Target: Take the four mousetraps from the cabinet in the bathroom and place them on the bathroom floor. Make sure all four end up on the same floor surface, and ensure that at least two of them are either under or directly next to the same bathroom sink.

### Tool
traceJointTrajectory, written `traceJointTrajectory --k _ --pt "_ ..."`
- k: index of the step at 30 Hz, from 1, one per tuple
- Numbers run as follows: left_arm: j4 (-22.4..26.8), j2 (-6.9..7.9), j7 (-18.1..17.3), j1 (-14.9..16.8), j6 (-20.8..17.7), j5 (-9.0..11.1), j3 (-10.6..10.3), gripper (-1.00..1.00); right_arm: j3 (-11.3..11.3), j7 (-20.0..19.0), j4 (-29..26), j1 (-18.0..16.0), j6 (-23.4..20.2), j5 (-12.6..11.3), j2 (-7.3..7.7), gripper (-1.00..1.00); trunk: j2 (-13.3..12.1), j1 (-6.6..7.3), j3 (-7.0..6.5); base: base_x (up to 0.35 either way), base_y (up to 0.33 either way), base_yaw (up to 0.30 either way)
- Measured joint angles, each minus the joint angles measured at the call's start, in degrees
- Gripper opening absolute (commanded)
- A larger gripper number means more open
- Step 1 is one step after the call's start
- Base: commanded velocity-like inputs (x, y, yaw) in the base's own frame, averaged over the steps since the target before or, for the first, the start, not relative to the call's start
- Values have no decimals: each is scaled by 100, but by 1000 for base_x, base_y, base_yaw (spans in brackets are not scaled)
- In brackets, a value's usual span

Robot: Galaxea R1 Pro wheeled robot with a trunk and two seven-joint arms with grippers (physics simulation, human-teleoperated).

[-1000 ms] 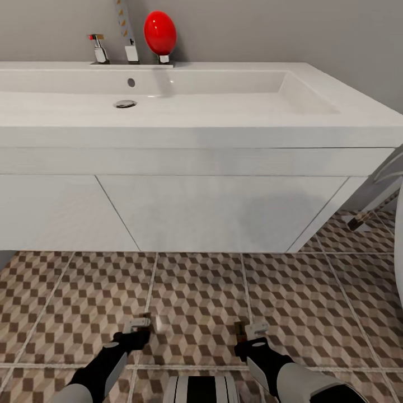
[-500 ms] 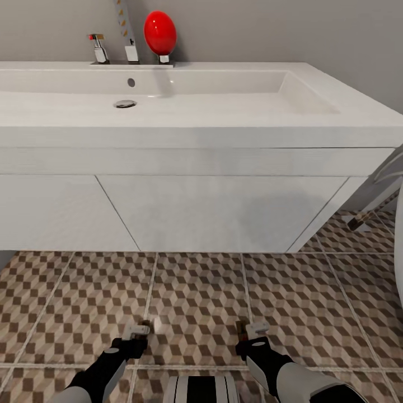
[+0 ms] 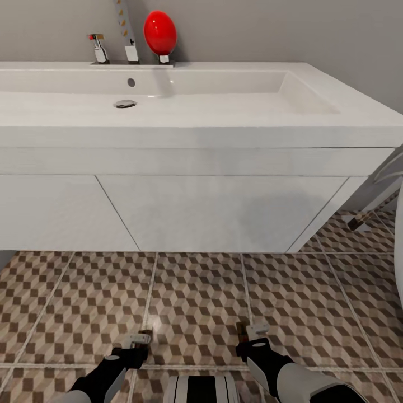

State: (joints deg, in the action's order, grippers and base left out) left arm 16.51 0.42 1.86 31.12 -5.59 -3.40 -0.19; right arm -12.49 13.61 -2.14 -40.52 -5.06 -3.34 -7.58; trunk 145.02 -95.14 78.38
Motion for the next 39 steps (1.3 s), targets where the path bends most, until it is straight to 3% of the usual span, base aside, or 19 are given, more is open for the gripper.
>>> traceJointTrajectory --k 10,21,39 --pt "-57 3 1 0 10 2 5 -100 0 4 202 3 148 -312 7 -100 0 0 0 0 0 0" --pt "20 13 -8 -1 190 3 10 -100 -4 6 235 4 248 -343 7 -100 0 0 0 0 0 0" --pt "41 -16 5 -5 179 14 29 -100 -9 3 235 4 206 -320 21 -100 0 0 0 0 0 0"
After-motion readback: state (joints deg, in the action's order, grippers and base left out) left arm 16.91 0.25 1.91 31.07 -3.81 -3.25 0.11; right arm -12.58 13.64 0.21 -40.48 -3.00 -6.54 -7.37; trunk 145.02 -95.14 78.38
